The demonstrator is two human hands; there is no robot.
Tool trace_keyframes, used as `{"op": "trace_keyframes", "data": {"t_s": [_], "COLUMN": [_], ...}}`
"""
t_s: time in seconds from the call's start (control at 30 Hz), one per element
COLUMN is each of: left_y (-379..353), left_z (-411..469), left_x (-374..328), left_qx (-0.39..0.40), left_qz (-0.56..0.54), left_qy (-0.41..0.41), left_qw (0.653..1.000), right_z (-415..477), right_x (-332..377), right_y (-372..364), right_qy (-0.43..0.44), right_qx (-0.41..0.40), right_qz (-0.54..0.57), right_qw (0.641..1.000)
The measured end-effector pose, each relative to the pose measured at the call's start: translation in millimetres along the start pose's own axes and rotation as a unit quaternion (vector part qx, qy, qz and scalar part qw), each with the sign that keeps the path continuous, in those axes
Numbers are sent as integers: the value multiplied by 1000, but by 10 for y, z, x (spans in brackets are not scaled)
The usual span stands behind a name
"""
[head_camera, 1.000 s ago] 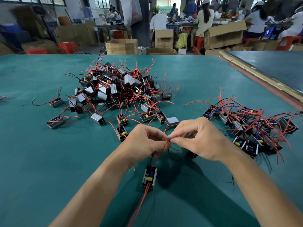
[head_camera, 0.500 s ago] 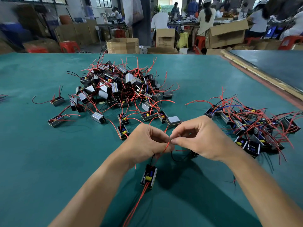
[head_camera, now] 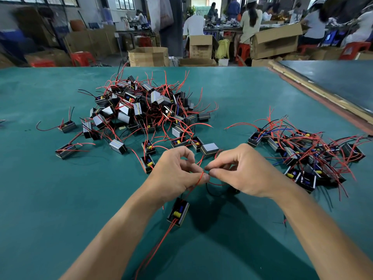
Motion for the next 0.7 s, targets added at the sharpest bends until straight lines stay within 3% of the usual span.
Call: {"op": "trace_keyframes", "data": {"t_s": [0.13, 0.37, 0.7], "left_y": [5, -93, -17], "left_z": [2, -53, -21], "left_x": [-69, -170, -24], "left_qx": [-4, 14, 18], "left_qz": [-1, 106, 7], "left_qy": [-31, -88, 4], "left_qw": [1000, 990, 1000], "right_z": [-4, 8, -9], "right_x": [28, -79, 43], "right_y": [-25, -86, -25], "right_qy": [11, -37, 7], "right_qx": [16, 43, 42], "right_qz": [-13, -38, 18], "right_qw": [1000, 998, 999]}}
Point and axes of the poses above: each hand's wrist, its own z-axis towards the middle knuckle, its own y-axis out of the back of the hand, x = y × z, the point moved 10 cm from there along z, towards the middle knuckle, and after that the axes turned 3 degrees about -z, right-handed, at the moved point
